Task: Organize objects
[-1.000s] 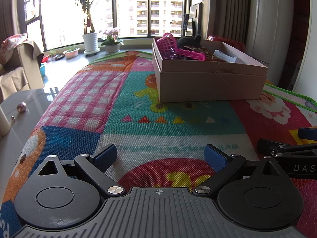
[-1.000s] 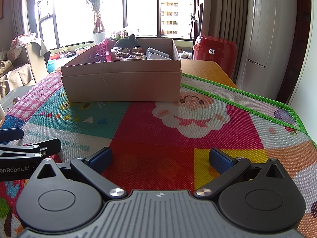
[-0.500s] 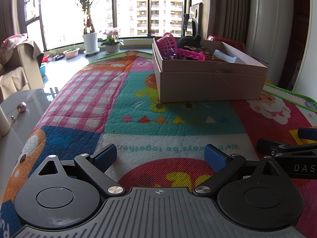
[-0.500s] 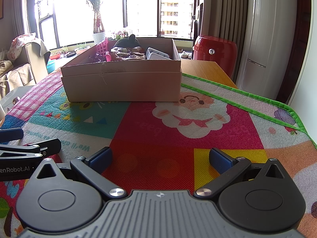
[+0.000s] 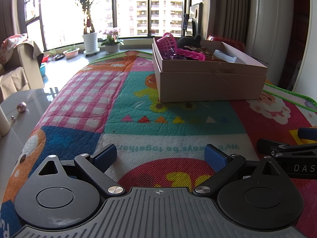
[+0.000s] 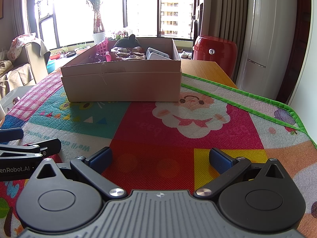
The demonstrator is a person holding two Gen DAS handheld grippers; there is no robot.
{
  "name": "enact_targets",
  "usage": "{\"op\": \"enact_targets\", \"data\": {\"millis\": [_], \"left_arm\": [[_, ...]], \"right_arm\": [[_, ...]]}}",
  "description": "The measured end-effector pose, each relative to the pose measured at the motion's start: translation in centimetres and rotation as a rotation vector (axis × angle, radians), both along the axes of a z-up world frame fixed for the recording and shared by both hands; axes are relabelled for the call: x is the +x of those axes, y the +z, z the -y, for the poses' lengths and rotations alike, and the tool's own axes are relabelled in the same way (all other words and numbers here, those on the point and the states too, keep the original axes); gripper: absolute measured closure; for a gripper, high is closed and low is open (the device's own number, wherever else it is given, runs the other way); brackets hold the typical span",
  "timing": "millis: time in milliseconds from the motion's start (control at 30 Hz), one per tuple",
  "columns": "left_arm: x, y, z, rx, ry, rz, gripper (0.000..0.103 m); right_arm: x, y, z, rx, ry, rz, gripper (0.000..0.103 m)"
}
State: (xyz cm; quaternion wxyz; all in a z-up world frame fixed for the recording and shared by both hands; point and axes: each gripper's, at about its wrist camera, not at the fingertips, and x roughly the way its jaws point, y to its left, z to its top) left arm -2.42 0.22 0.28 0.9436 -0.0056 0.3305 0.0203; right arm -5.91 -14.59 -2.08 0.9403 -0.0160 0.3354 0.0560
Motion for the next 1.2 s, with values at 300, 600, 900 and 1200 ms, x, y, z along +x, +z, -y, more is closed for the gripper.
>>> {"op": "enact_targets", "data": {"millis": [300, 600, 900, 1200], "left_arm": [[0.00, 0.00, 0.00, 0.000, 0.000, 0.000, 0.003], [-0.01, -0.01, 0.00, 0.000, 0.000, 0.000, 0.003], [-0.12, 0.05, 0.00, -0.008, -0.005, -0.002, 0.003], [-0.34, -0.01, 0.35, -0.003, -0.003, -0.004, 0.003]], "right_arm": [[0.00, -0.01, -0.01, 0.000, 0.000, 0.000, 0.000], [-0.05, -0.02, -0.01, 0.000, 0.000, 0.000, 0.000], [0.04, -0.01, -0.05, 0.001, 0.000, 0.000, 0.000], [0.03, -0.03, -0.07, 0.000, 0.000, 0.000, 0.000]]}}
